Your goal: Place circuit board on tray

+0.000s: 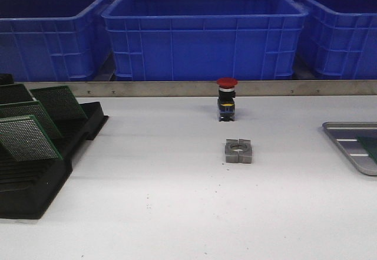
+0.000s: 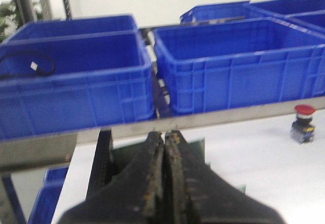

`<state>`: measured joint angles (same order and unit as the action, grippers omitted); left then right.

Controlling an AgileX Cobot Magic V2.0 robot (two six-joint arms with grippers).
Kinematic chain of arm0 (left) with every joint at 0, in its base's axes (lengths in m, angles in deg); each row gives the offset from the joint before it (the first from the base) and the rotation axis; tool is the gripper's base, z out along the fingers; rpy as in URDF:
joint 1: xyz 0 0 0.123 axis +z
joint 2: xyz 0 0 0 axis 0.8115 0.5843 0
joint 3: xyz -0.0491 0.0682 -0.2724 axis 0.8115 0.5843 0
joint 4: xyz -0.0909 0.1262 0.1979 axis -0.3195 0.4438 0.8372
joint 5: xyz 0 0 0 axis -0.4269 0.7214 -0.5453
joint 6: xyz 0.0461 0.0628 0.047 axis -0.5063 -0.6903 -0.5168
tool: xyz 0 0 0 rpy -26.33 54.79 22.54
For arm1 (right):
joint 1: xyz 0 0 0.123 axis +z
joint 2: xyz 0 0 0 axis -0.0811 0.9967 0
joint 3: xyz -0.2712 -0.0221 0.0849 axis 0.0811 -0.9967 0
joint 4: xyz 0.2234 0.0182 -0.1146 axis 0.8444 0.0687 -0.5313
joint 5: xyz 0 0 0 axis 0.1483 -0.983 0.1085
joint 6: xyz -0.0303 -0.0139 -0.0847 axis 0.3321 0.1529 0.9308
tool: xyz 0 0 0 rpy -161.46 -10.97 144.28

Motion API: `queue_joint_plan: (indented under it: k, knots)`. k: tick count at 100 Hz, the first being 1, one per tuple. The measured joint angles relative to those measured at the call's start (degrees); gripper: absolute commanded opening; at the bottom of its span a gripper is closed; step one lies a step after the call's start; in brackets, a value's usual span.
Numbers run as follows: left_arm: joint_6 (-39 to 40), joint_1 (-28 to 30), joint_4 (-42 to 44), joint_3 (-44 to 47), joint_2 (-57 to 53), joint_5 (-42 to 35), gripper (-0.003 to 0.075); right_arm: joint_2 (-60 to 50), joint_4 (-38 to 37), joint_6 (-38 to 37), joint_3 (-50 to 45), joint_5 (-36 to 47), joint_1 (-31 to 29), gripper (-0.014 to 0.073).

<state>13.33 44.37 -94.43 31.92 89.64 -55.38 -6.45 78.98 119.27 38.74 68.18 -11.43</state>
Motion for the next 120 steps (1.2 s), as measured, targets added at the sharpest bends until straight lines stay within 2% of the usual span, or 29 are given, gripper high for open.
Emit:
queue_joint_plan:
  k: [12,24,37,58,120]
  knots:
    - [10.33,2.75,7.86,5.38,-4.44,1.17,-0.0017,0.00,0.00,0.00,0.00,0.00,0.00,-0.0062]
    - [13.31,3.80,9.59,5.38,-8.99,8.40,-0.0017,0.00,0.00,0.00,0.00,0.00,0.00,-0.0062]
    - [13.95,4.18,10.27,5.38,-9.28,13.34,-0.0017,0.00,0.00,0.00,0.00,0.00,0.00,-0.0062]
    - [14.09,5.65,10.53,5.38,-9.28,16.04,-0.0017,-0.09,0.00,0.00,0.00,0.00,0.00,-0.0062]
    - [14.13,5.89,10.57,5.38,-9.28,16.29,-0.0017,-0.09,0.00,0.00,0.00,0.00,0.00,-0.0062]
